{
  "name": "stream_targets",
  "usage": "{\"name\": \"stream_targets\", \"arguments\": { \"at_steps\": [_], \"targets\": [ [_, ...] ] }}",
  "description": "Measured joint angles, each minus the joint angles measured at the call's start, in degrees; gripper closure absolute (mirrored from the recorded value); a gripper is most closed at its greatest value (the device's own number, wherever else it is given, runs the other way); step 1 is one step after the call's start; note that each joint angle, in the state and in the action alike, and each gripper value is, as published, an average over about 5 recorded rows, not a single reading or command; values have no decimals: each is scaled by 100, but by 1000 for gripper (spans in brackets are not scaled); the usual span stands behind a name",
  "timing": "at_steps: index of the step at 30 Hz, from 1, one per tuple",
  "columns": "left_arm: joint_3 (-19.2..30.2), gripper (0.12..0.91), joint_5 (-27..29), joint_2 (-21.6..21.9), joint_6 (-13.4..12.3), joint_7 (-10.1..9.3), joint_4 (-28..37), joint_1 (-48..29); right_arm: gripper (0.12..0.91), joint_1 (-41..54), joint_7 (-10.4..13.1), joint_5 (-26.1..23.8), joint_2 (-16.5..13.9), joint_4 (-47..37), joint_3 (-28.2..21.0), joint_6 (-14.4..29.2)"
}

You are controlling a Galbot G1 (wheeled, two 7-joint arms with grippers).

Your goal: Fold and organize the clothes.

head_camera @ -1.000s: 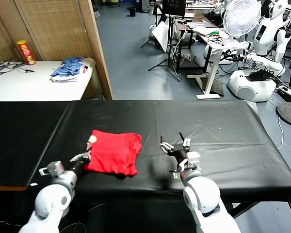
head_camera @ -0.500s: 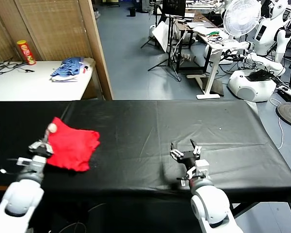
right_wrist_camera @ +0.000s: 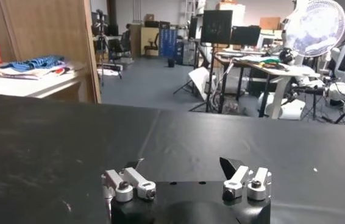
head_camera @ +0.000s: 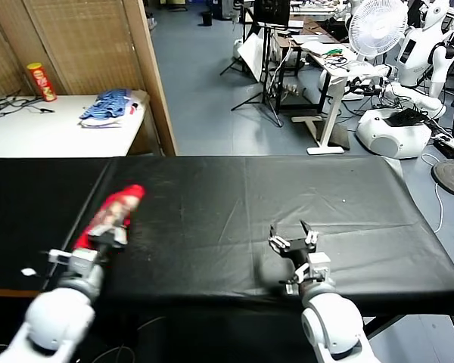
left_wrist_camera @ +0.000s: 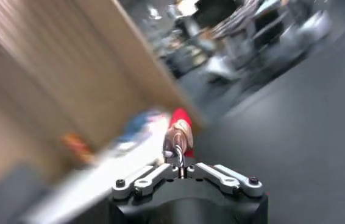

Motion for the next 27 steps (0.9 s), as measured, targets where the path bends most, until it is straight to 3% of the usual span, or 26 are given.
{"name": "stream_targets", "arguments": {
  "at_steps": [4,7,10,14,18,21,27],
  "targets": [
    [551,884,-759,-435,93,-121,-34,-201,227,-59,-53,87,-88,45,55,-6],
    [861,884,-748,-679,87,-107,14,-323,227,-94,-162,158,-137,92,20,-46],
    [1074,845,-503,-800,60,35,30,-358,227,-100,-344,262,-195,127,-63,-143],
    [1206,660,-294,-822,-114,284,-23,-350,227,-14,-484,665,-281,91,-259,-369],
    [1178,426,-520,-769,-326,465,-134,-303,227,207,-244,1393,-277,-68,-524,-683],
    [1089,291,-770,-724,-467,433,-244,-278,227,473,-53,1981,-207,-273,-815,-776],
    [861,233,-754,-647,-621,357,-435,-132,227,1109,16,2460,76,-944,-1526,-720]
  ]
}}
